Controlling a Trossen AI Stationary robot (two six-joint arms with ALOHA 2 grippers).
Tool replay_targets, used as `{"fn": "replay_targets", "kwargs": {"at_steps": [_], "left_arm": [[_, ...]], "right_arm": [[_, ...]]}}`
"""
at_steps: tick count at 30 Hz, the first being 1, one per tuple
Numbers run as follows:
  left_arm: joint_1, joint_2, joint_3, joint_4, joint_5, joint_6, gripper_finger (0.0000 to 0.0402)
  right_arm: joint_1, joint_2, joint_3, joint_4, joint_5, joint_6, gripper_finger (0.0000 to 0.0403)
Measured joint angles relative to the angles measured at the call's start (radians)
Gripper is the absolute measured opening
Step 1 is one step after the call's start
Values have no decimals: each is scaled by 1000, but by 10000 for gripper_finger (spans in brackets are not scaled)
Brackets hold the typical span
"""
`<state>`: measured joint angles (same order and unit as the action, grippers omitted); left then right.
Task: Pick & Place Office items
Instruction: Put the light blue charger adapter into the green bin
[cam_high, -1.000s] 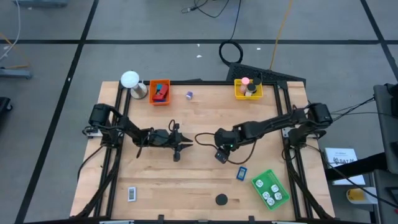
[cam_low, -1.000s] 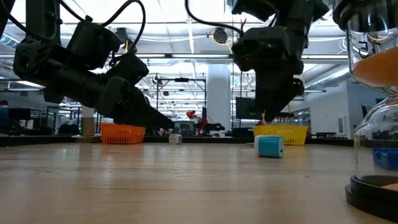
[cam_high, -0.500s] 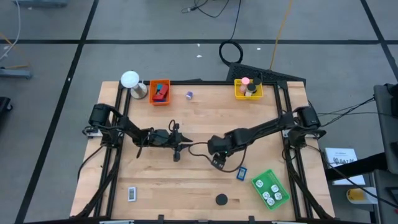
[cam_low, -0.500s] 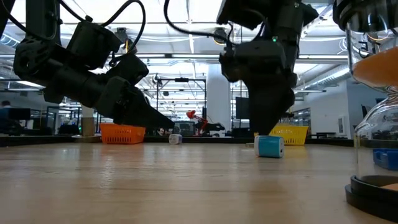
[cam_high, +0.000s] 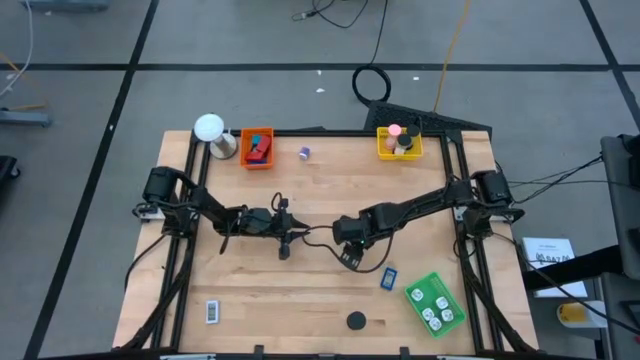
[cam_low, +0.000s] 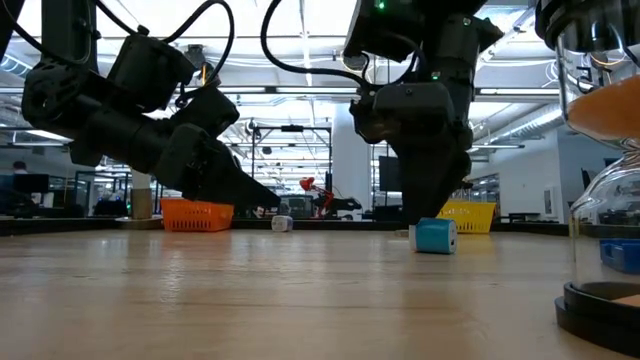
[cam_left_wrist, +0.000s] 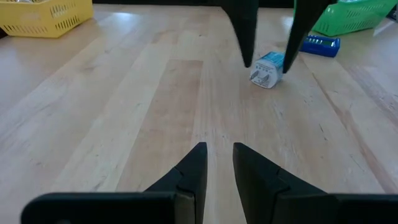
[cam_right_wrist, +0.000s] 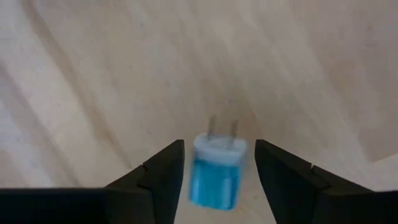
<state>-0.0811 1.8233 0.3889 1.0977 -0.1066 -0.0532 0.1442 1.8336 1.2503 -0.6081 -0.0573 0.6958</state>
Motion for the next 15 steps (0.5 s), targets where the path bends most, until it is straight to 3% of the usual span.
{"fn": "replay_targets", "kwargs": {"at_steps": [15], "left_arm": [[0, 0, 0, -3, 0, 0, 76]], "right_arm": [[1, 0, 0, 5, -23, 5, 176]]}}
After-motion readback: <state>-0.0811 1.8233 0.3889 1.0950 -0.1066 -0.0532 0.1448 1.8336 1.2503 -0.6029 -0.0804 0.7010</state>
